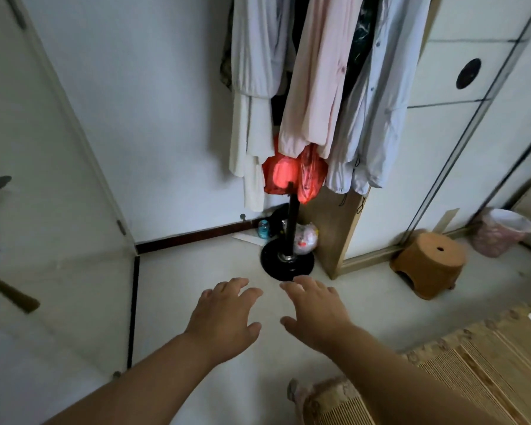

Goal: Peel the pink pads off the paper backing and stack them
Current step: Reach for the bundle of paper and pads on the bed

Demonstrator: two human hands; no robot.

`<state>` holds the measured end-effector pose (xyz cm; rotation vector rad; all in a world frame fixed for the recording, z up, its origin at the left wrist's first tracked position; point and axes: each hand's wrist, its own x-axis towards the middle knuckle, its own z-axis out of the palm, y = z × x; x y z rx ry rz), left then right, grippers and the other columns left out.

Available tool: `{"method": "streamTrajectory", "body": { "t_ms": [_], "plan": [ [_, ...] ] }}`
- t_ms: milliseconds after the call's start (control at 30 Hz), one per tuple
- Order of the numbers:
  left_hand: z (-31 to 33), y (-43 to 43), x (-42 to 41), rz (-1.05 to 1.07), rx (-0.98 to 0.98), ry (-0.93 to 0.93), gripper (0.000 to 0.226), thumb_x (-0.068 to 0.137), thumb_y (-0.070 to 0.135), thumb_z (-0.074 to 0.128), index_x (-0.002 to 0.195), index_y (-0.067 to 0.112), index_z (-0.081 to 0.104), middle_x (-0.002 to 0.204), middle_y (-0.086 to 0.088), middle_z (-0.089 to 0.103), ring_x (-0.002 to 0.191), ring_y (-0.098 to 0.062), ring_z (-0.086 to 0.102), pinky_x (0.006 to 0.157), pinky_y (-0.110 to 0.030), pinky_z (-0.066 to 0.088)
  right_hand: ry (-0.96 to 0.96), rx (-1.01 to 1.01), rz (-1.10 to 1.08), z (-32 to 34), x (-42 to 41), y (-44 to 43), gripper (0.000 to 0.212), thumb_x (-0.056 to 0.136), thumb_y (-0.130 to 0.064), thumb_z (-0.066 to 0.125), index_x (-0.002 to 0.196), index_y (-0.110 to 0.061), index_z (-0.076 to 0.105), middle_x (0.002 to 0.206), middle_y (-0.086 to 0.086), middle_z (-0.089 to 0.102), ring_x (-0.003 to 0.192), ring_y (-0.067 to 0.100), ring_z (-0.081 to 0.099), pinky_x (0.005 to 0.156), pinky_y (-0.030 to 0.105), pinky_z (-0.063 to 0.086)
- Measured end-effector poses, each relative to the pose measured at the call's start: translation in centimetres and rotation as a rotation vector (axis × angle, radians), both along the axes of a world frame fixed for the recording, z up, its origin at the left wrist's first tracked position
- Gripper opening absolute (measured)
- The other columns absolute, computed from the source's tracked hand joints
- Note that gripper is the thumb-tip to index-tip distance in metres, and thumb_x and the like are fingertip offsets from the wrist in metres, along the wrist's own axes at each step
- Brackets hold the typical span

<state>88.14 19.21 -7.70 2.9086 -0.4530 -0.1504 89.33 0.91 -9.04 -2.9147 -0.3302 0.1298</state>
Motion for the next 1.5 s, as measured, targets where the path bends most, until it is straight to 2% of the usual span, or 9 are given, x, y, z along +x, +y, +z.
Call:
{"method": "streamTrajectory", "body": {
  "t_ms": [167,367,567,733,900,1100,1300,1500],
  "plan": [
    [0.9,-4.0,11.4,-0.065,-0.041,-0.005,0.064,0.085,0.049,0.053,0.143,0.033,0.034,0.154,0.001,0.030,0.137,-0.020,0.032,0.108,-0.038,0.029,-0.014,-0.062,-0.065,1.6,10.3,-3.8,0.066,0.082,-0.047,0.063,0.139,-0.031,0.035,0.146,0.003,0.040,0.130,0.026,0.040,0.106,0.048,0.034],
    [0.7,-8.1,21.5,-0.191,-0.047,0.001,0.064,0.083,0.051,0.052,0.142,0.033,0.034,0.152,0.002,0.032,0.134,-0.020,0.035,0.105,-0.039,0.031,0.022,-0.024,-0.206,0.5,17.3,-8.0,0.066,0.080,-0.049,0.063,0.138,-0.033,0.035,0.144,0.000,0.041,0.130,0.023,0.040,0.106,0.045,0.035],
    [0.0,-13.1,32.3,-0.420,-0.044,-0.018,0.066,0.079,0.051,0.053,0.140,0.032,0.038,0.145,0.002,0.040,0.128,-0.021,0.040,0.103,-0.041,0.037,-0.001,-0.018,-0.405,-0.3,24.6,-12.7,0.063,0.079,-0.047,0.064,0.135,-0.033,0.039,0.142,0.000,0.043,0.128,0.024,0.041,0.102,0.043,0.035],
    [-0.5,-18.4,40.0,-0.623,-0.010,-0.019,0.063,0.076,0.050,0.049,0.135,0.031,0.040,0.144,0.002,0.040,0.129,-0.024,0.039,0.101,-0.042,0.035,0.042,-0.034,-0.592,-0.3,29.2,-16.3,0.063,0.081,-0.048,0.060,0.137,-0.031,0.037,0.146,0.002,0.038,0.129,0.026,0.039,0.101,0.043,0.035],
    [-1.5,-25.2,42.9,-0.839,0.009,0.042,0.066,0.075,0.053,0.048,0.137,0.032,0.036,0.146,0.002,0.038,0.131,-0.024,0.036,0.104,-0.044,0.029,0.047,-0.024,-0.784,-0.5,28.7,-20.5,0.067,0.083,-0.052,0.057,0.141,-0.034,0.028,0.148,0.002,0.037,0.131,0.026,0.039,0.103,0.045,0.034],
    [-1.8,-37.0,43.9,-1.074,-0.011,0.055,0.069,0.074,0.056,0.044,0.138,0.033,0.034,0.146,0.002,0.036,0.131,-0.024,0.035,0.103,-0.044,0.031,0.024,-0.025,-1.029,-0.3,26.7,-29.2,0.065,0.081,-0.053,0.058,0.138,-0.035,0.034,0.143,-0.001,0.042,0.130,0.024,0.041,0.102,0.046,0.036],
    [-2.5,-51.9,44.2,-1.190,-0.024,0.073,0.068,0.075,0.053,0.045,0.138,0.030,0.038,0.148,-0.001,0.036,0.132,-0.026,0.035,0.105,-0.043,0.033,0.048,-0.037,-1.135,-0.4,26.2,-41.1,0.062,0.079,-0.054,0.055,0.134,-0.033,0.039,0.138,0.000,0.046,0.126,0.025,0.044,0.101,0.047,0.036],
    [-0.8,-67.5,44.7,-1.242,-0.054,0.069,0.066,0.074,0.049,0.049,0.137,0.031,0.039,0.146,-0.003,0.039,0.130,-0.027,0.038,0.103,-0.045,0.036,0.091,-0.097,-1.199,2.1,25.9,-55.2,0.057,0.080,-0.048,0.056,0.132,-0.031,0.042,0.141,0.002,0.043,0.126,0.027,0.044,0.100,0.045,0.036]
  ]
}}
